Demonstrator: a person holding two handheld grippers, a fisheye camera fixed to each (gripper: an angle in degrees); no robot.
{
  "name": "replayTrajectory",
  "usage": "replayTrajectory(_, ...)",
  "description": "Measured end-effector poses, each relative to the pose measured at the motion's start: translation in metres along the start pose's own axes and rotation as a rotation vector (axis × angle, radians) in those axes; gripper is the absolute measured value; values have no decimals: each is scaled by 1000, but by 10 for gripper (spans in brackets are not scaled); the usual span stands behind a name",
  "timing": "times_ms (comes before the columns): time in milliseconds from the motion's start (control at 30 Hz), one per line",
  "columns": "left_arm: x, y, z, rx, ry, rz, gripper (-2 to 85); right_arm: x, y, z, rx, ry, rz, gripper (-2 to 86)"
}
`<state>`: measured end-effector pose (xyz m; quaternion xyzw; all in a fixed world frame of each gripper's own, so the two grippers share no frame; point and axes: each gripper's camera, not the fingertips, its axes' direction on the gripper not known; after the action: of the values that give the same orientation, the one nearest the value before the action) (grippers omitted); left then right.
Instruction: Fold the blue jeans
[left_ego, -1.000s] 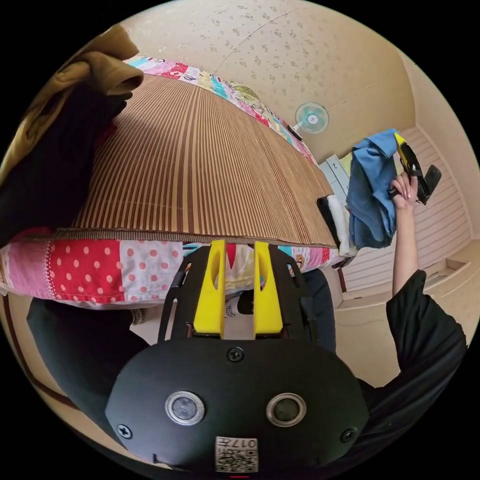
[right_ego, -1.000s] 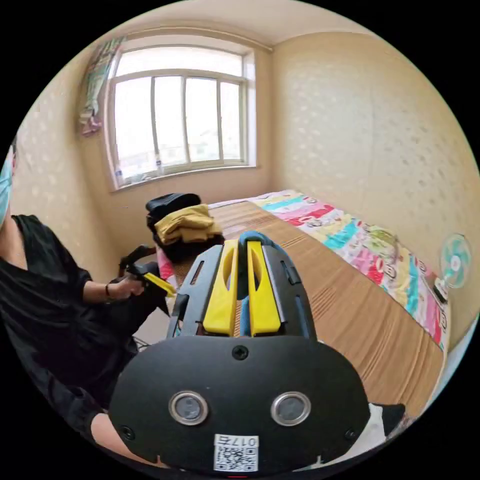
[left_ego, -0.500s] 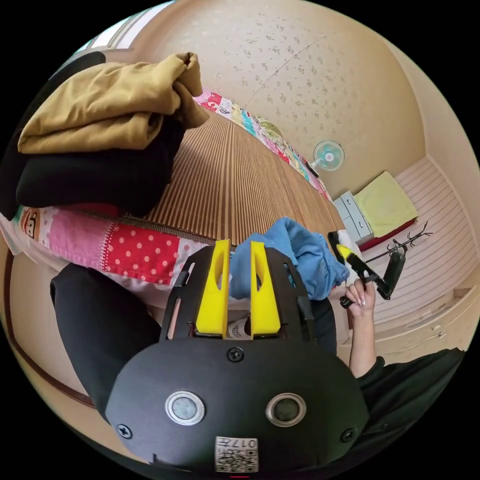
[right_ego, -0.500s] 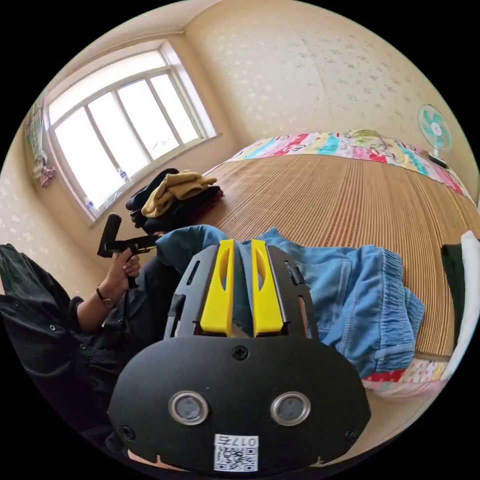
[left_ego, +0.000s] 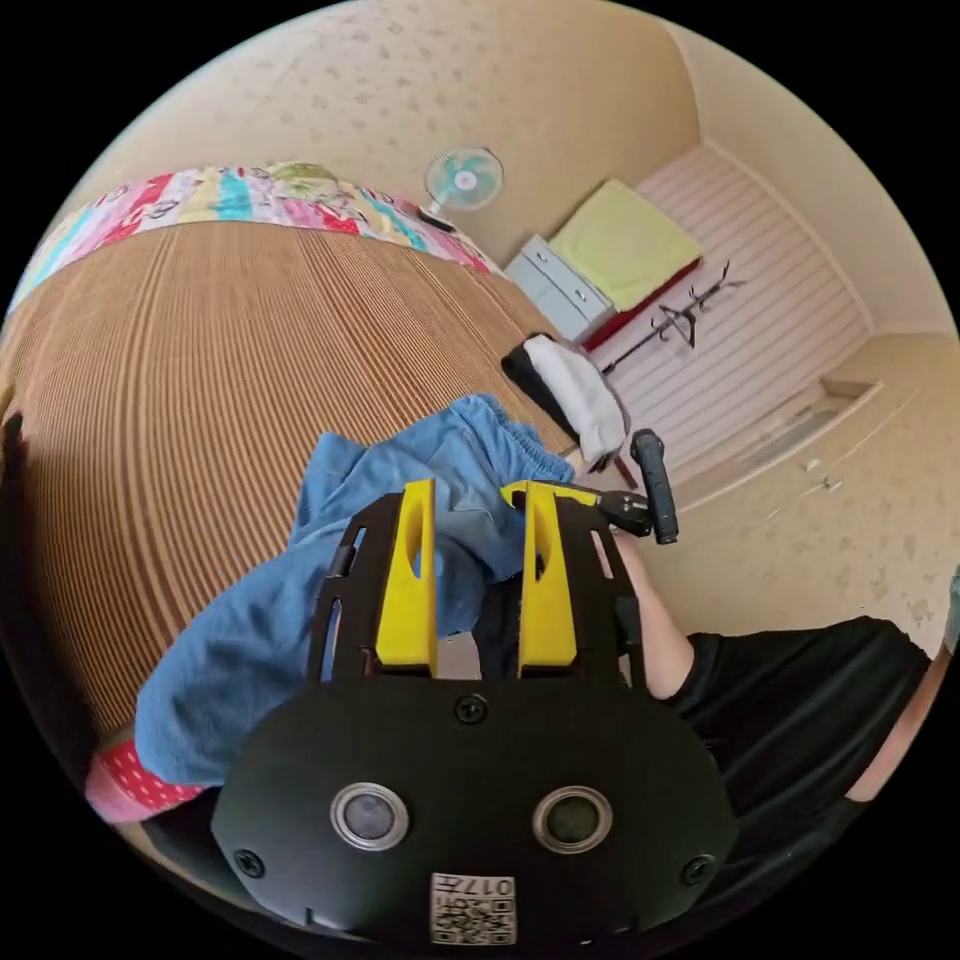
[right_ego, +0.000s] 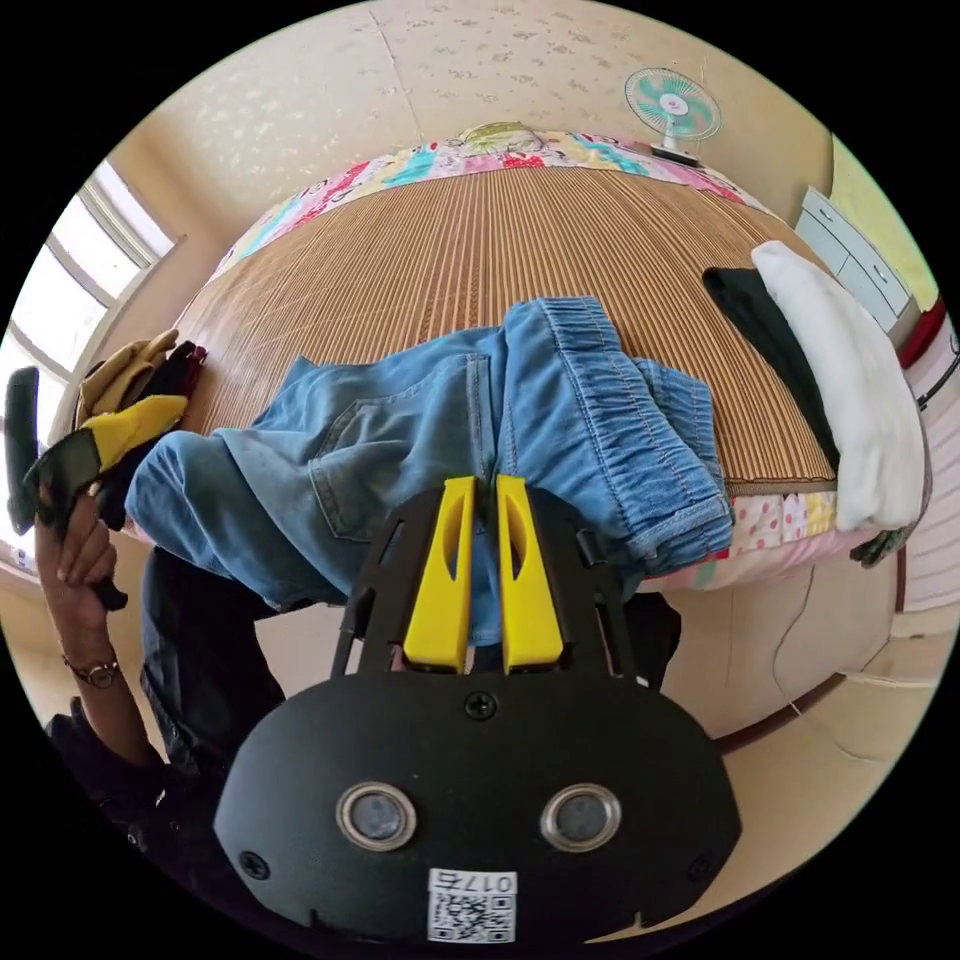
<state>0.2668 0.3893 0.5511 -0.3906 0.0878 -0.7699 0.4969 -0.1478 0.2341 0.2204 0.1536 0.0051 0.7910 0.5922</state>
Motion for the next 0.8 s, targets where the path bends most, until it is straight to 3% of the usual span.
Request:
replayTrajectory(133,14,-68,88,-128,-171,106,133,21,36,-2,70,43,-3,42)
replayTrajectory(433,-31,-105,236,-315,-203,113,117,133,82,-6,129,-373,166,37)
replayTrajectory(500,-36,-99,239,-291,-253,100,77,149,88,-12,147,-417,177,44)
replayTrajectory(600,-29,-86,225,-231,-151,124,2,172,97,-27,216,-493,186,60)
replayTrajectory(700,18,-57,180,-74,6,218,-8,195,115,-38,294,-581,222,71)
replayTrajectory(800,86,-14,151,-28,4,366,-10,222,148,-50,417,-764,286,112)
